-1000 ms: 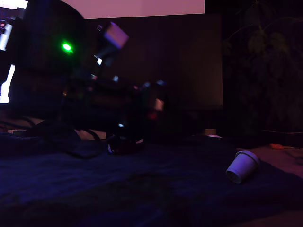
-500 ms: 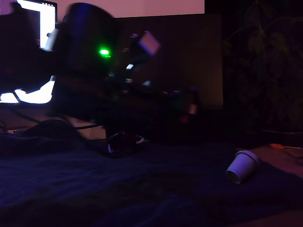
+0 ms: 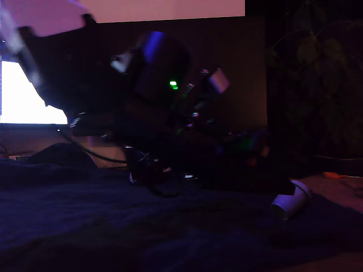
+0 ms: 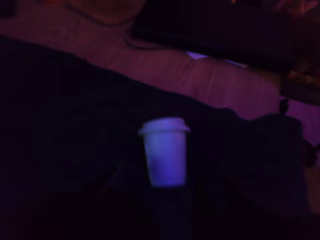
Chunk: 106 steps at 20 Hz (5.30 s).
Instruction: Pick up the coffee capsules on the table and drop them inside the coffee cup
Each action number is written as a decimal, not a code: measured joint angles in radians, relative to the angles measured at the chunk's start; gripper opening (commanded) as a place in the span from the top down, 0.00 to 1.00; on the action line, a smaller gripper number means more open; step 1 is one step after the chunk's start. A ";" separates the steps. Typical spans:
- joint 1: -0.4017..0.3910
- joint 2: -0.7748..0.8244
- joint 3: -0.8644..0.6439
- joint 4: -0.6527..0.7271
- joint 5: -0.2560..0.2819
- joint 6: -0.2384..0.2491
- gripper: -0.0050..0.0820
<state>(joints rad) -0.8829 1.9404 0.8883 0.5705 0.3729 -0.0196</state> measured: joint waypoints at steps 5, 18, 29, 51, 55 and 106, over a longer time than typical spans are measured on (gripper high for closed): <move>-0.001 0.025 0.075 -0.057 0.003 0.000 0.29; -0.007 0.116 0.148 -0.123 0.007 0.000 0.45; -0.011 0.117 0.149 -0.077 0.008 0.000 0.82; 0.122 -0.096 0.148 -0.327 0.088 0.053 0.90; 0.193 -0.187 0.109 -0.328 0.089 0.064 0.90; 0.587 -0.307 0.107 -0.261 0.018 0.049 0.90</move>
<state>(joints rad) -0.2962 1.6333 0.9955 0.3099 0.3912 0.0296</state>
